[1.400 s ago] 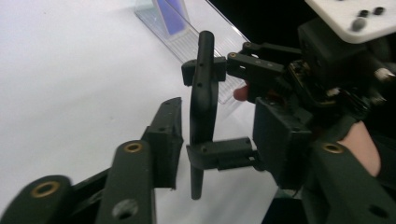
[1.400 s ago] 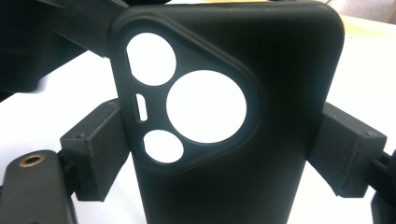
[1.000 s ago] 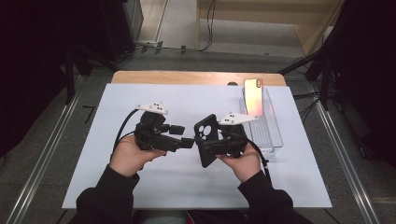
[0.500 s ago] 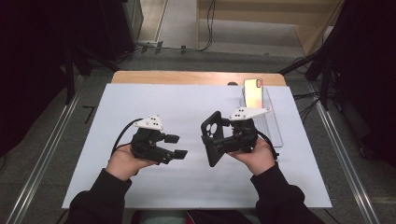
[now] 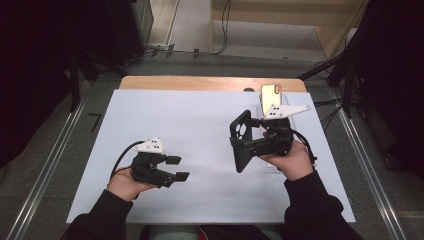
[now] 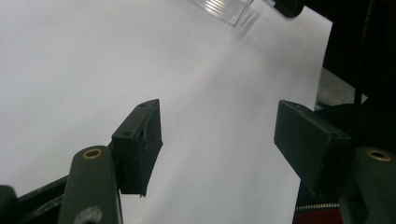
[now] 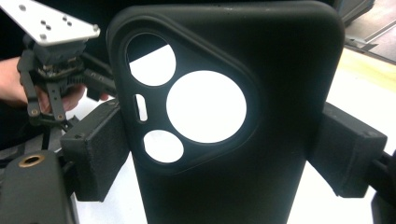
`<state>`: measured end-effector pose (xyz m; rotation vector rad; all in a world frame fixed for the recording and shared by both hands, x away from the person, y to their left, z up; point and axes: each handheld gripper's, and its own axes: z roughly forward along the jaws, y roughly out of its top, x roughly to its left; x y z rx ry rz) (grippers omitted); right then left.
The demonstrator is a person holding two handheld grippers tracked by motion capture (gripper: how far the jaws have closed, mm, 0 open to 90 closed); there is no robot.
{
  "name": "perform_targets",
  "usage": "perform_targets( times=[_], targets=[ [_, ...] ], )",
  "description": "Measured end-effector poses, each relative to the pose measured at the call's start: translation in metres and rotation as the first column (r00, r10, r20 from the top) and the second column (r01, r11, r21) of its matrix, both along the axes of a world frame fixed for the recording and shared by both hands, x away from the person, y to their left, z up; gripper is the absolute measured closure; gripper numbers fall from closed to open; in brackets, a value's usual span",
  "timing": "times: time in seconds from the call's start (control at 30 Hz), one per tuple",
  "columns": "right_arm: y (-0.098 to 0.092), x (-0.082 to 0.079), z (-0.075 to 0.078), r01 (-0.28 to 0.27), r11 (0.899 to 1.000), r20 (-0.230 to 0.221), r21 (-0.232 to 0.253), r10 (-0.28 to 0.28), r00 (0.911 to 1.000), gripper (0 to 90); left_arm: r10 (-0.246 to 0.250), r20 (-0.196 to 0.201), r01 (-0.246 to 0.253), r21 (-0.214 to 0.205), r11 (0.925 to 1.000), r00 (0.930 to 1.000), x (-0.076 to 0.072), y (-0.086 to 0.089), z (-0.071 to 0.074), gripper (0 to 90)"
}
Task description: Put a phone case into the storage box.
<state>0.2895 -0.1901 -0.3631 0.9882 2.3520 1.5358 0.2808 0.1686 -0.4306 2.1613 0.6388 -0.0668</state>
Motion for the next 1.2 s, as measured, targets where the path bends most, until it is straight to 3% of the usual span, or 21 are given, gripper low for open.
perform_targets(
  times=[0.1, 0.33, 0.6, 0.83, 1.0, 1.2],
  targets=[
    [-0.009, 0.002, 0.004, 0.022, 1.000, 0.001, 0.007, -0.022, 0.9998, 12.2, 0.017, 0.003, -0.017, 0.024, 0.9996, 0.9998, -0.003, 0.005, -0.005, 30.9],
    [-0.029, 0.007, 0.010, 0.107, 0.994, 0.010, 0.013, -0.107, 0.9942, 12.2, 0.087, 0.005, -0.087, 0.034, 0.9957, 0.9962, -0.009, 0.018, -0.015, 30.7],
    [-0.054, 0.013, 0.016, 0.242, 0.969, 0.009, 0.042, -0.243, 0.9700, 12.2, 0.141, 0.010, -0.141, 0.020, 0.9897, 0.9899, -0.014, 0.030, -0.016, 30.7],
    [-0.072, 0.018, 0.016, 0.354, 0.935, 0.013, 0.015, -0.354, 0.9351, 12.3, 0.160, -0.020, -0.160, -0.006, 0.9872, 0.9870, -0.014, 0.036, -0.018, 30.7],
    [-0.083, 0.024, 0.011, 0.444, 0.896, 0.000, 0.019, -0.444, 0.8959, 12.3, 0.159, -0.013, -0.159, 0.010, 0.9872, 0.9871, -0.015, 0.036, -0.019, 30.7],
    [-0.092, 0.033, 0.002, 0.508, 0.861, 0.035, -0.019, -0.507, 0.8612, 12.3, 0.167, -0.014, -0.167, 0.007, 0.9859, 0.9858, -0.015, 0.036, -0.019, 30.7]
  ],
)
